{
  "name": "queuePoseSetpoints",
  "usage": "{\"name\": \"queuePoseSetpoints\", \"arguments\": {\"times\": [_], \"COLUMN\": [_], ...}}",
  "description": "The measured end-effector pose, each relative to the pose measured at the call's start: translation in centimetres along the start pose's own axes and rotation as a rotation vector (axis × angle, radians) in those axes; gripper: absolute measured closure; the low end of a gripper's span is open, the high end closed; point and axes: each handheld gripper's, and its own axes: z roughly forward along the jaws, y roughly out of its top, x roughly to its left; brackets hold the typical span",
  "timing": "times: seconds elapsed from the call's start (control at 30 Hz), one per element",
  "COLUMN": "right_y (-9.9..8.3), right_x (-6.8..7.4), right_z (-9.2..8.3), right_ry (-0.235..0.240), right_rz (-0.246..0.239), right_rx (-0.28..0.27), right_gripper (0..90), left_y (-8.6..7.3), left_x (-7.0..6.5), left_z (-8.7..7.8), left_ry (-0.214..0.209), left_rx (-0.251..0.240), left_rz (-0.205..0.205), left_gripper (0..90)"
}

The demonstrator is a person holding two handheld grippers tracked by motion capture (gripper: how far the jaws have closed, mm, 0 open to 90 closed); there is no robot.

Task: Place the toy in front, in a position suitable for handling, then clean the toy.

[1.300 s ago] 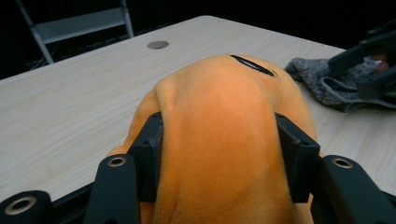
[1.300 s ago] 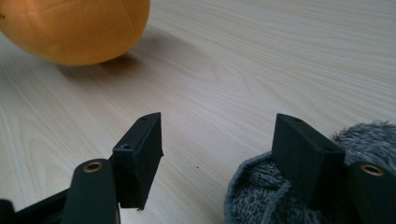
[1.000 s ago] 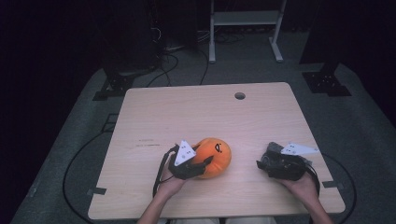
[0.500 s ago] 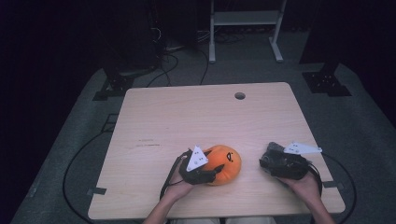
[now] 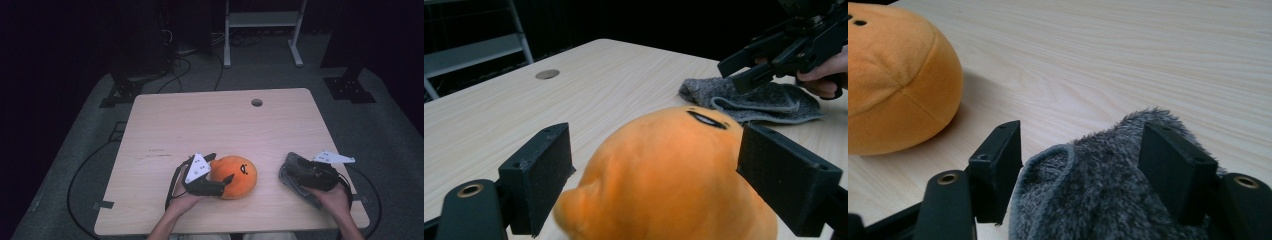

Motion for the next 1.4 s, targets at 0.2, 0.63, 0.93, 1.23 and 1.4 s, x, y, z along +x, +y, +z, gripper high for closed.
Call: {"name": "queuePoseSetpoints", "arguments": {"times": [0.2, 0.63, 0.93, 1.23, 1.4], "right_y": [0.3, 0.4, -0.6, -0.4, 0.1], "right_x": [-0.5, -1.0, -0.9, -1.0, -1.0], "right_z": [0.0, 3.1, 3.5, 3.2, 2.9], "right_ry": [-0.036, -0.153, -0.16, -0.146, -0.126], "right_rz": [-0.012, -0.039, -0.019, 0.015, 0.043], "right_rx": [-0.007, 0.165, 0.176, 0.191, 0.218], "right_gripper": [31.4, 39.0, 57.9, 74.0, 77.8], "left_y": [-0.1, -0.6, -0.7, -0.5, -0.7], "left_x": [0.1, 0.1, 0.0, 0.1, 0.7], "left_z": [0.2, 0.6, 0.6, 0.3, -0.1], "left_ry": [0.004, -0.019, -0.033, -0.041, -0.055], "left_rx": [0.028, 0.061, 0.078, 0.088, 0.1], "left_rz": [0.018, 0.026, 0.03, 0.04, 0.042], "left_gripper": [12.4, 12.4, 12.4, 11.9, 11.9]}}
